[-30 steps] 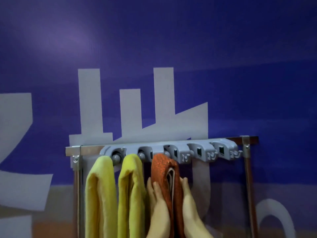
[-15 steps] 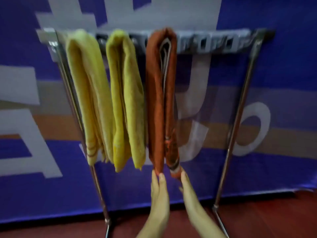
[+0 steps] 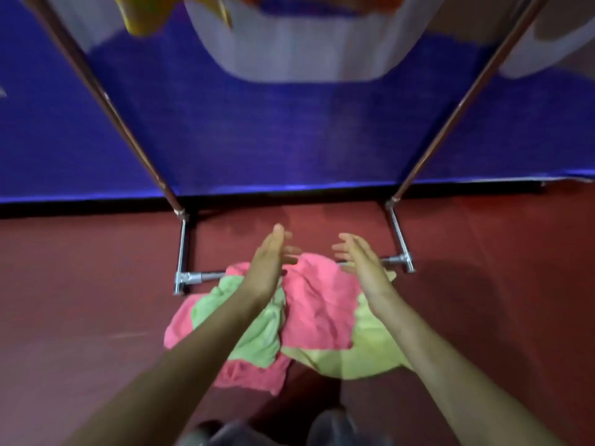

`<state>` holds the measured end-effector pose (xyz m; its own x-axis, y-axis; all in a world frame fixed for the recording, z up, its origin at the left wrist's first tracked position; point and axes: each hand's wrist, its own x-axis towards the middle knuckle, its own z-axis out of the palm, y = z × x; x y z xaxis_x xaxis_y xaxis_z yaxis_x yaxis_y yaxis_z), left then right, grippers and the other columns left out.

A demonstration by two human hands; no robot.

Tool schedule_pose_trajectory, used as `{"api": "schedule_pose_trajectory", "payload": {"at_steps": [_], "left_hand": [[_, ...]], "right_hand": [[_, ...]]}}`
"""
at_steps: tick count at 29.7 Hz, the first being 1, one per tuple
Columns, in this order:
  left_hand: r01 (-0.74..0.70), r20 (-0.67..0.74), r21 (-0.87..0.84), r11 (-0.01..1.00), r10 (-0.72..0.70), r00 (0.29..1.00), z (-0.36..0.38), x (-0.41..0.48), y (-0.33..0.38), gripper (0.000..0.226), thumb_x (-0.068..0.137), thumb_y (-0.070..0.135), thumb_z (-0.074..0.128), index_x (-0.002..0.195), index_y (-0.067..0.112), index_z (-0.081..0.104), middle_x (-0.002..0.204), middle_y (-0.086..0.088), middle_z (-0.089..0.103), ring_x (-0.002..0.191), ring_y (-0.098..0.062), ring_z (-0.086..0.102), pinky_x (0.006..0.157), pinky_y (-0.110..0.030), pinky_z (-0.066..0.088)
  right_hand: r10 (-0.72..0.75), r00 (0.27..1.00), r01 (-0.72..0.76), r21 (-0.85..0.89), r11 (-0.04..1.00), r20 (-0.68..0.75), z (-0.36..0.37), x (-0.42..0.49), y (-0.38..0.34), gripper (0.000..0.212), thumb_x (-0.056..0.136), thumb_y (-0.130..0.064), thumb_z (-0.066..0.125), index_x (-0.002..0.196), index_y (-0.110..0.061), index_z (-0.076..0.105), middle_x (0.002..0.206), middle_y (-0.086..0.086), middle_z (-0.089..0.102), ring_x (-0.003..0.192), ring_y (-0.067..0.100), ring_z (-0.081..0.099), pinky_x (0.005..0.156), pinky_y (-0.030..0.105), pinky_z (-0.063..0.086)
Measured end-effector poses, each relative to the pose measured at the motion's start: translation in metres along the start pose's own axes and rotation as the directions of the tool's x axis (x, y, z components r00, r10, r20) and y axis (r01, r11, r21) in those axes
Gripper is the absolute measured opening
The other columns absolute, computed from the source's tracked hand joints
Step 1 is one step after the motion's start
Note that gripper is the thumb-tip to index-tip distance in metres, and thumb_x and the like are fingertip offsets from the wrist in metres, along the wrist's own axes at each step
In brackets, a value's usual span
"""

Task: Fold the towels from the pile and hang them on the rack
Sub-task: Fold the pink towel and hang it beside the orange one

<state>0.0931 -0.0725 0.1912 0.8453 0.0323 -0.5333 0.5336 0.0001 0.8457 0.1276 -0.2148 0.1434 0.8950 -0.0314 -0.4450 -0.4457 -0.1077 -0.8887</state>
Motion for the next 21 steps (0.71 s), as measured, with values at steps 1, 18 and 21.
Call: {"api": "schedule_pose_trajectory", "payload": {"at_steps": [1, 18, 21], "left_hand": [[0.038, -0.037, -0.045, 0.998, -0.040, 0.999, -0.008, 0.021, 0.003, 0.038, 0.096, 0.037, 0.019, 0.090, 0.018, 0.051, 0.076, -0.003, 0.058, 0.065, -0.014, 0.051, 0.063, -0.024, 0.034], [0.312, -0.022, 0.134, 0.941, -0.311, 0.950, -0.029, 0.073, -0.145, 0.037, 0.096, 0.031, 0.033, 0.125, 0.009, 0.041, 0.105, -0.008, 0.054, 0.067, -0.015, 0.055, 0.064, -0.025, 0.043], [0.347, -0.002, 0.139, 0.927, -0.350, 0.937, -0.028, 0.072, -0.160, 0.038, 0.096, 0.031, 0.033, 0.124, 0.007, 0.042, 0.105, -0.009, 0.054, 0.067, -0.016, 0.054, 0.063, -0.025, 0.042]], "right_hand": [[0.017, 1.000, -0.018, -0.023, 1.000, -0.011, -0.004, 0.003, 0.008, 0.030, 0.095, -0.020, 0.038, 0.118, -0.004, 0.050, 0.087, 0.001, 0.056, 0.077, 0.009, 0.052, 0.069, 0.017, 0.041], [0.590, 0.803, -0.589, -0.266, 0.763, -0.085, -0.017, 0.021, 0.190, 0.034, 0.091, -0.026, 0.047, 0.119, -0.007, 0.052, 0.104, 0.009, 0.051, 0.095, 0.021, 0.047, 0.080, 0.035, 0.044], [0.603, 0.797, -0.563, -0.366, 0.741, -0.006, -0.017, 0.021, 0.206, 0.040, 0.094, -0.027, 0.042, 0.128, -0.006, 0.046, 0.132, 0.012, 0.048, 0.124, 0.026, 0.041, 0.103, 0.034, 0.031]]}}
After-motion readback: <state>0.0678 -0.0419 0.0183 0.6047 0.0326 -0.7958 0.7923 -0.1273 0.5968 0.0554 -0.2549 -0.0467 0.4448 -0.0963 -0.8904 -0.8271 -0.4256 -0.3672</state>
